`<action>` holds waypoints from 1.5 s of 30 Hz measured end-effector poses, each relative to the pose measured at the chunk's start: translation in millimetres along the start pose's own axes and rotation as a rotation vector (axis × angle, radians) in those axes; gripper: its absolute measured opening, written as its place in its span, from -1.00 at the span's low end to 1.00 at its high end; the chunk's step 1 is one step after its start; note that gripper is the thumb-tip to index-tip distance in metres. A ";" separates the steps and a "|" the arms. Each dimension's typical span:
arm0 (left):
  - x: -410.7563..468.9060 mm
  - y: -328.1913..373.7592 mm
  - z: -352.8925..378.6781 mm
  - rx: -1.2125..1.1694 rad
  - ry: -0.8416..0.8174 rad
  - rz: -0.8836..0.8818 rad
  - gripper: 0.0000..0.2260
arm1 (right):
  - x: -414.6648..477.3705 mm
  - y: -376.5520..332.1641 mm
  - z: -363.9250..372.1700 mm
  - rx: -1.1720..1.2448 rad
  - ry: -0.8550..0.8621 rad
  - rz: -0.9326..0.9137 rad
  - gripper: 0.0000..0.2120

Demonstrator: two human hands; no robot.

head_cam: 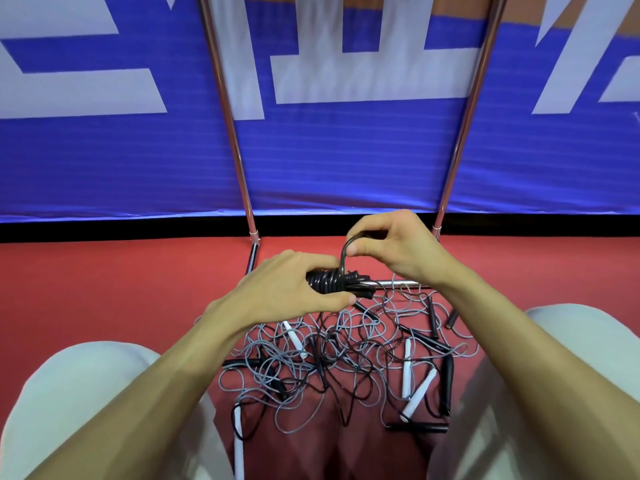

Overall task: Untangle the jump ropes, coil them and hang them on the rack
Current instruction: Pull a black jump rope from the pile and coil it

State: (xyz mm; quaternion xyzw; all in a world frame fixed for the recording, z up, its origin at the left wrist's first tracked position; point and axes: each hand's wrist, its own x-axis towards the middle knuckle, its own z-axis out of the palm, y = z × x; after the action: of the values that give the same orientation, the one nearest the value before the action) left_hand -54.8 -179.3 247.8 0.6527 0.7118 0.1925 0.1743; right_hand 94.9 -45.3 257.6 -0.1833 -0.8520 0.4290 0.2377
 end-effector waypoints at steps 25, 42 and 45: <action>3.5 15.5 -15.8 -1.254 0.303 -0.193 -0.83 | 6.2 5.8 28.3 0.899 0.241 0.515 -0.80; 6.7 3.6 -14.6 -1.037 0.339 -0.295 -0.73 | -4.5 -29.1 31.7 0.691 0.092 0.130 -0.71; 5.5 4.8 -18.4 -1.063 0.326 -0.323 -0.65 | -3.2 -25.7 28.8 0.779 0.134 0.060 -0.65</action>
State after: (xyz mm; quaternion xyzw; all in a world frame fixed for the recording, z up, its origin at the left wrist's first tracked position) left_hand -60.2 -174.3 266.2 0.3203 0.6256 0.5926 0.3935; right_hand 78.6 -80.0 262.9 -0.1320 -0.6024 0.7139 0.3317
